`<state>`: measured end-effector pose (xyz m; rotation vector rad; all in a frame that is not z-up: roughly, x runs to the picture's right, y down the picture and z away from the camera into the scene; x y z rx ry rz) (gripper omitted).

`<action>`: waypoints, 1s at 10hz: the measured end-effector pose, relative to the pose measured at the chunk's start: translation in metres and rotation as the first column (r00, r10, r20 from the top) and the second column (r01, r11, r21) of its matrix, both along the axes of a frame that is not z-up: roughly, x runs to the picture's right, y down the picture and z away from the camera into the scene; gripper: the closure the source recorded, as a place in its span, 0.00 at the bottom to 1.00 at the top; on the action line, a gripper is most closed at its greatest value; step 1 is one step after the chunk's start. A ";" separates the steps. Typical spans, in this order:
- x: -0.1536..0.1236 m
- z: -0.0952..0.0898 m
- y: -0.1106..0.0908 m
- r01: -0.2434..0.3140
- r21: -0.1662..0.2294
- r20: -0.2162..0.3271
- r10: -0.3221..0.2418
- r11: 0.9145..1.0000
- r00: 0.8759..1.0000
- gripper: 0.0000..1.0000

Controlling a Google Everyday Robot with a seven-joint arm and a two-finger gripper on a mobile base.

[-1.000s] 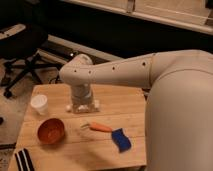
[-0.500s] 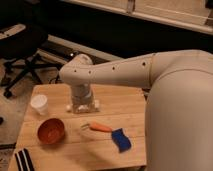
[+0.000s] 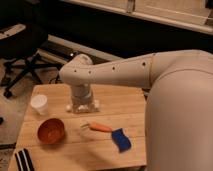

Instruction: Place the white sponge in the ceramic bowl

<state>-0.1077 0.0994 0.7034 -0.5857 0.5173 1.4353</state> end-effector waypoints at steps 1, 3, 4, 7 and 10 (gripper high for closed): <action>0.000 0.000 0.000 0.000 0.000 0.000 0.000 1.000 1.000 0.35; 0.000 0.000 0.000 0.000 0.000 0.000 0.000 1.000 1.000 0.35; 0.000 0.000 0.000 0.001 0.000 0.000 -0.001 1.000 1.000 0.35; 0.016 -0.003 0.004 0.074 0.027 0.021 -0.075 0.997 0.997 0.35; 0.051 -0.020 0.025 0.171 0.027 0.068 -0.172 0.985 0.983 0.35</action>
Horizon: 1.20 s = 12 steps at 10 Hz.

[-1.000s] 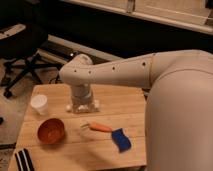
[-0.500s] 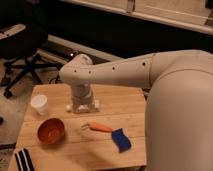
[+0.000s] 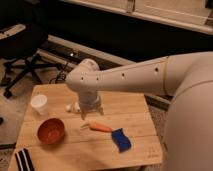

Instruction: Place the white sponge in the ceramic bowl

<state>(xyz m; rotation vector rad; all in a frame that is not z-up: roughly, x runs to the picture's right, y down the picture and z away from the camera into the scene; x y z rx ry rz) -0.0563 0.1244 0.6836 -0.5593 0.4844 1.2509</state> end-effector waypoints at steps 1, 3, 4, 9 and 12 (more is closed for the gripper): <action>0.012 -0.005 0.009 -0.004 -0.009 0.003 0.004 1.000 1.000 0.35; 0.032 -0.008 0.026 -0.038 -0.028 0.008 0.038 0.999 0.999 0.35; 0.046 -0.006 0.036 -0.056 -0.040 0.000 0.056 0.998 0.998 0.35; 0.103 0.019 0.075 -0.012 -0.123 -0.027 0.008 0.992 1.000 0.35; 0.122 0.033 0.097 0.036 -0.158 -0.035 -0.042 0.987 0.999 0.35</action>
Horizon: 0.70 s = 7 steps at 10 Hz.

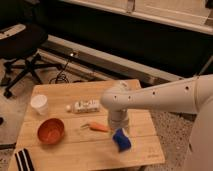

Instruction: Place the white sponge in the ceramic bowl

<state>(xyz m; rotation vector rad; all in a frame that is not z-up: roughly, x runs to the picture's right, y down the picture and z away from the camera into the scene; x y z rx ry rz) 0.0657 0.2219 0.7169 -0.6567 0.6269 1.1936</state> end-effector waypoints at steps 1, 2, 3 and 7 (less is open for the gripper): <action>0.002 0.006 0.010 0.003 -0.014 0.016 -0.003 1.000 1.000 0.35; 0.003 0.010 0.016 0.001 -0.021 0.026 0.000 1.000 1.000 0.35; 0.005 0.015 0.023 -0.003 -0.024 0.041 0.004 1.000 0.999 0.35; 0.012 0.031 0.031 0.005 -0.004 0.067 -0.004 1.000 0.998 0.35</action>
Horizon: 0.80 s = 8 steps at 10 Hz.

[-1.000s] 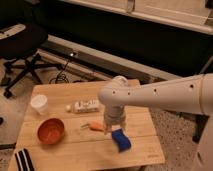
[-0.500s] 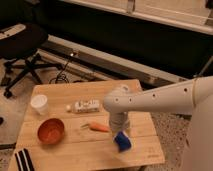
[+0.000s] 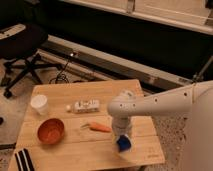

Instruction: Place the white sponge in the ceramic bowl

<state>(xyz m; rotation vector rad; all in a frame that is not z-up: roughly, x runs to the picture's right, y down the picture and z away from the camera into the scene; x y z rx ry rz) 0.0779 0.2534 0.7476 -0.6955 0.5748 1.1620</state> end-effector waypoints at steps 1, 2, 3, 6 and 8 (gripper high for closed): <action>-0.001 0.000 0.000 0.001 0.000 0.001 -0.001 1.000 1.000 0.35; -0.001 0.000 0.000 0.001 -0.001 0.001 -0.001 1.000 1.000 0.35; 0.000 0.000 0.000 0.001 -0.001 0.000 -0.001 1.000 1.000 0.35; 0.000 0.000 0.000 0.004 0.002 0.001 -0.004 1.000 1.000 0.35; -0.003 0.004 -0.011 0.048 0.053 0.015 -0.049 0.997 0.999 0.35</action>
